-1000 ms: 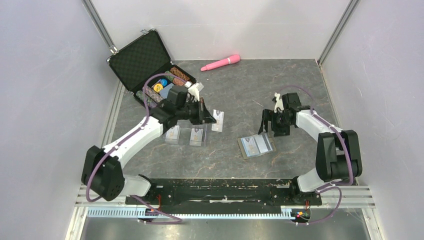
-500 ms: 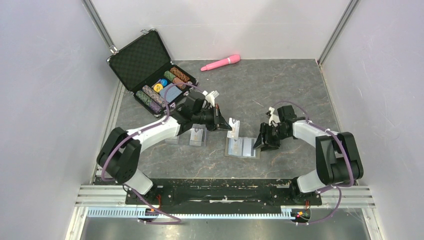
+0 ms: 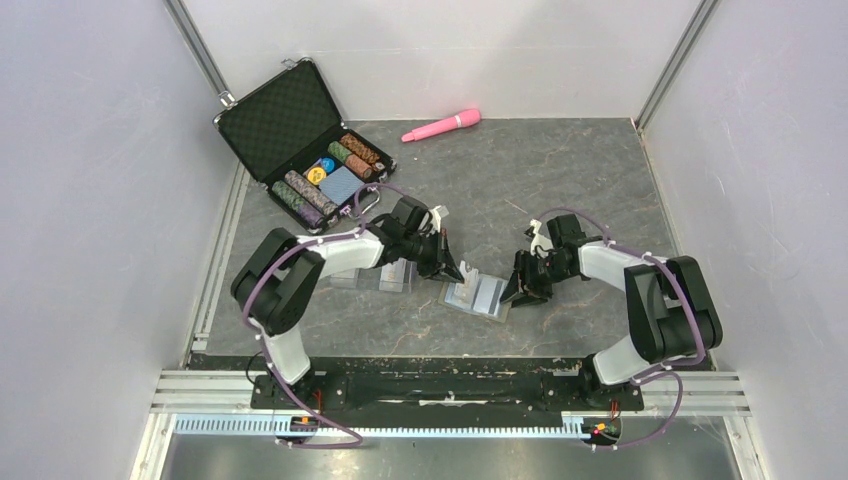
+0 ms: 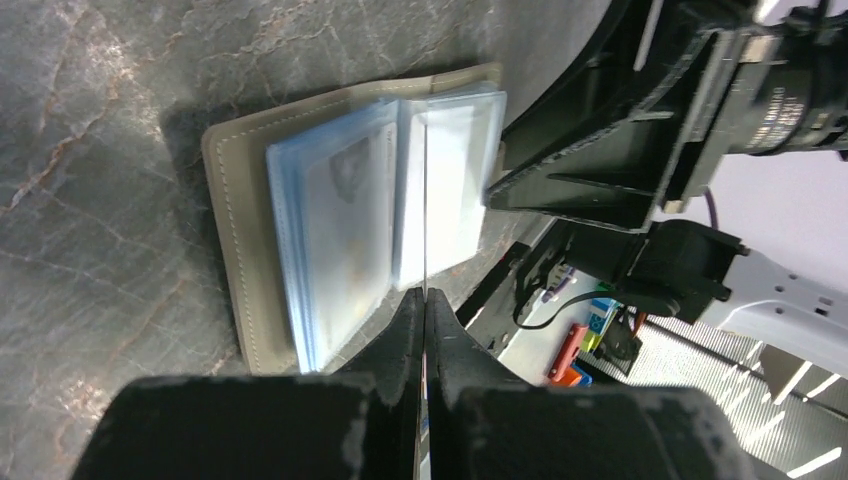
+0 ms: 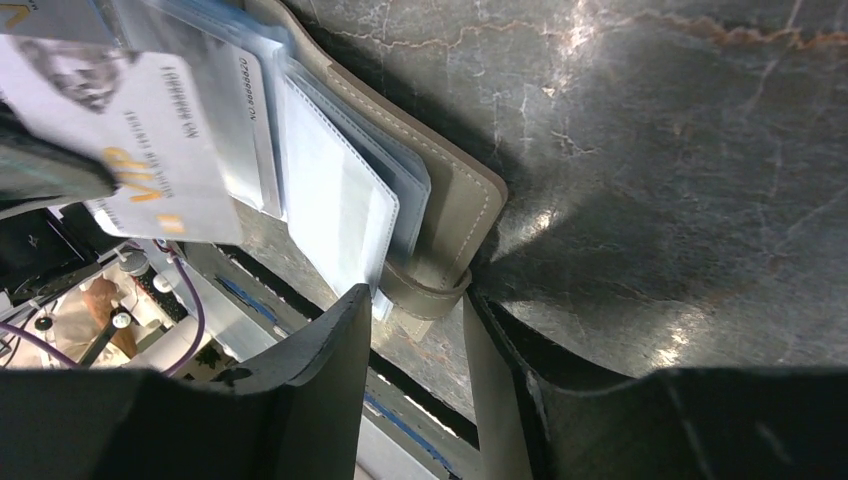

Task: Put the credit cards into the card holder
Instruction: Move the card holder to the center of the board.

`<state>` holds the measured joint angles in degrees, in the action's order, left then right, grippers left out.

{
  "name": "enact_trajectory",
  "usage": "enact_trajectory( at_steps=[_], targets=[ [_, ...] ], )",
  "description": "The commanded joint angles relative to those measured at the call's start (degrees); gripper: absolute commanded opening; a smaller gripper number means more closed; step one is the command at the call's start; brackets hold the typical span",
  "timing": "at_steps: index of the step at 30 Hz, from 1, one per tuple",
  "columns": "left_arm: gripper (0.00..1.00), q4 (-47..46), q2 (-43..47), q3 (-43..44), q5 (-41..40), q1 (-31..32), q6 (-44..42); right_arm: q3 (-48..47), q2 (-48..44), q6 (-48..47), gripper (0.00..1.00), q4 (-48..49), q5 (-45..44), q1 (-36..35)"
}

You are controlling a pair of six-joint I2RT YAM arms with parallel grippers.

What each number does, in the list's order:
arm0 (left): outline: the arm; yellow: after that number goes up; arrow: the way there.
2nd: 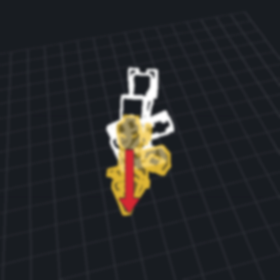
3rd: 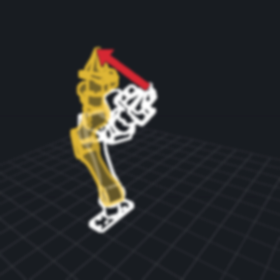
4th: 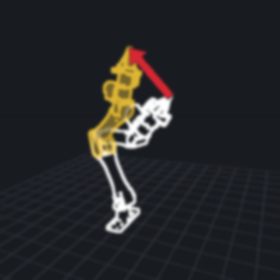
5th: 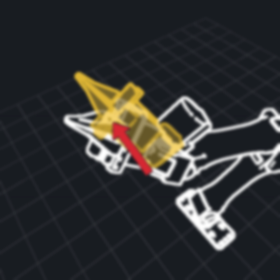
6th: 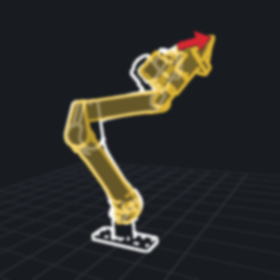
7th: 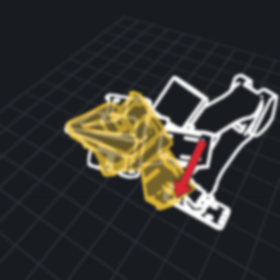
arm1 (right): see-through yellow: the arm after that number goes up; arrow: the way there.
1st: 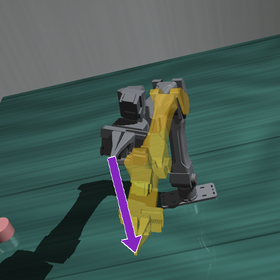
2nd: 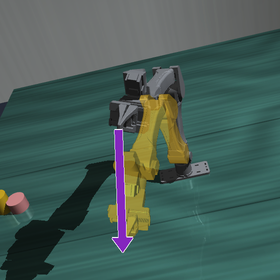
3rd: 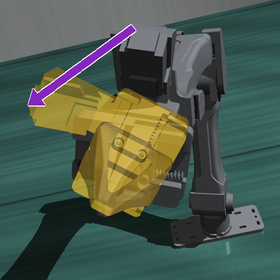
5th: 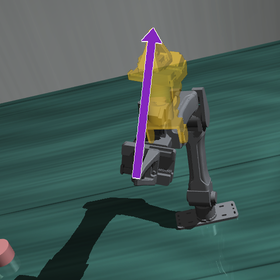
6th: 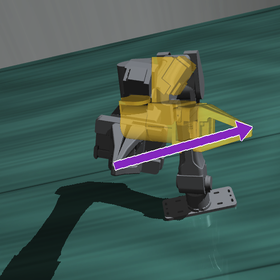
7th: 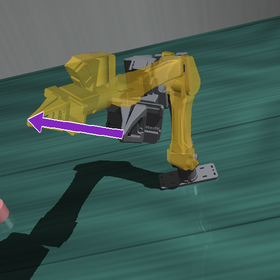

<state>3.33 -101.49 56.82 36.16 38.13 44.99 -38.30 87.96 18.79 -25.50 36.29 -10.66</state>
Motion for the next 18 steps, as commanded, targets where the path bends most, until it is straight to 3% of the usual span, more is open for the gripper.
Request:
enact_trajectory(
  at_steps=[1, 18],
  targets=[
    [0.02, -0.25, -2.83, 2.42, 3.04, 0.87, -4.94, 0.27, 2.08, -1.76, 0.42, 0.56, -4.80, -0.67],
    [0.02, -1.63, -5.07, 3.95, 4.29, 1.37, -7.40, -0.63, 3.33, -2.58, 0.36, 0.60, -4.74, -1.21]
  ],
)
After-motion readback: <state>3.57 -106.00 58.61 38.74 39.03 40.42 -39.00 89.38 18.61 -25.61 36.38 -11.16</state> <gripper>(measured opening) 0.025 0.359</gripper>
